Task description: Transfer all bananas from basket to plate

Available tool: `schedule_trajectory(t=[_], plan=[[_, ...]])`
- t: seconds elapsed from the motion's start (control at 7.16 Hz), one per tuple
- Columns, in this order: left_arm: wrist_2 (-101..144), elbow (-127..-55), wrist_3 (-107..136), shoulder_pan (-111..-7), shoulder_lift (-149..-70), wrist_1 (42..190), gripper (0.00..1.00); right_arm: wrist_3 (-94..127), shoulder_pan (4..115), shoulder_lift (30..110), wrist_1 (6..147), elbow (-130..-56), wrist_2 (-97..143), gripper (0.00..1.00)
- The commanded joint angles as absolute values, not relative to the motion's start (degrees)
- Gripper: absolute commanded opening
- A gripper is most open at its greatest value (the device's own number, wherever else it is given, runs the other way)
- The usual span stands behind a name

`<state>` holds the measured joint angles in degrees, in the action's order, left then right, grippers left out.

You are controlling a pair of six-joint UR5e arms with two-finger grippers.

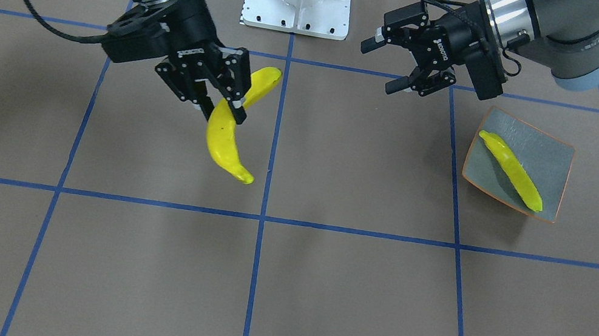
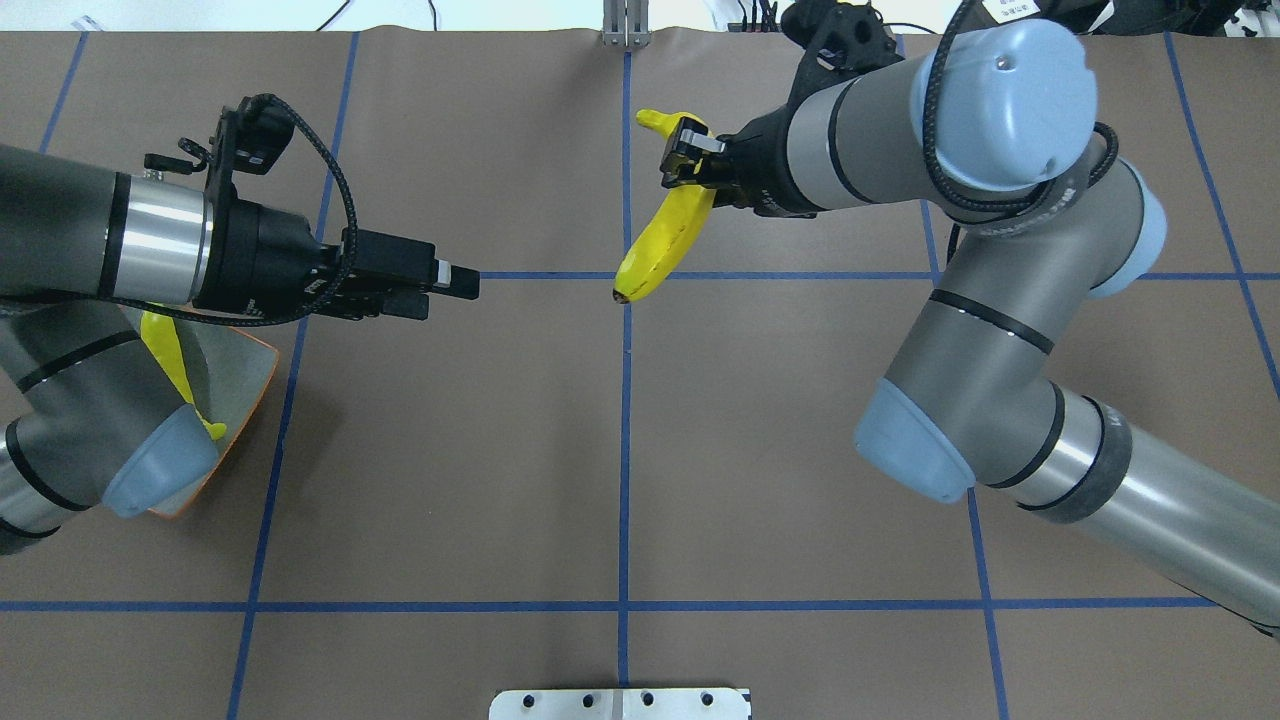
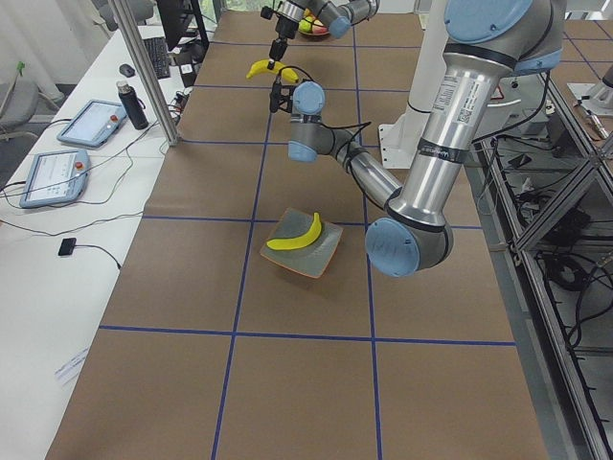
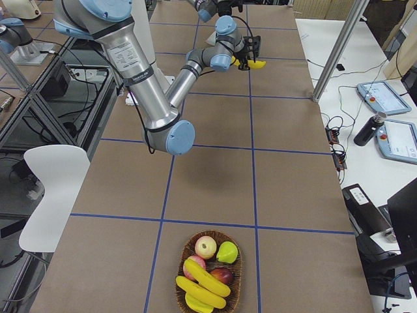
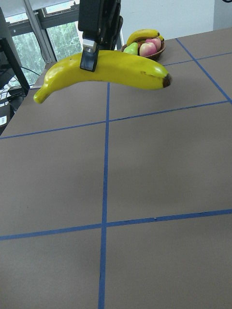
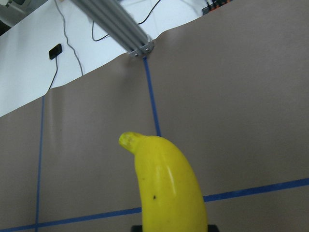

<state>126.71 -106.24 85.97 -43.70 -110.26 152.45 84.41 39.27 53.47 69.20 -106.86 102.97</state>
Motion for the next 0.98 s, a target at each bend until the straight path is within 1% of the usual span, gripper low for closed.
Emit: schedule_trajectory(t=[0.0, 0.42, 0.7, 0.84], plan=[[126.7, -106.6, 86.0, -40.6, -111.9, 152.6, 1.0, 85.3, 35.5, 50.2, 69.0, -106.7, 99.3, 0.0], [126.7, -106.7, 86.0, -38.6, -113.6, 152.6, 1.0, 86.0, 33.9, 49.3, 68.9, -107.1, 98.0, 0.0], [126.7, -106.6, 86.0, -38.1, -113.8, 152.6, 1.0, 87.9, 31.2, 50.1, 61.6, -107.1, 95.4, 0.0], [126.7, -106.7, 86.0, -38.1, -113.8, 152.6, 0.99, 87.9, 30.6, 50.2, 61.0, -107.2, 94.8, 0.0]])
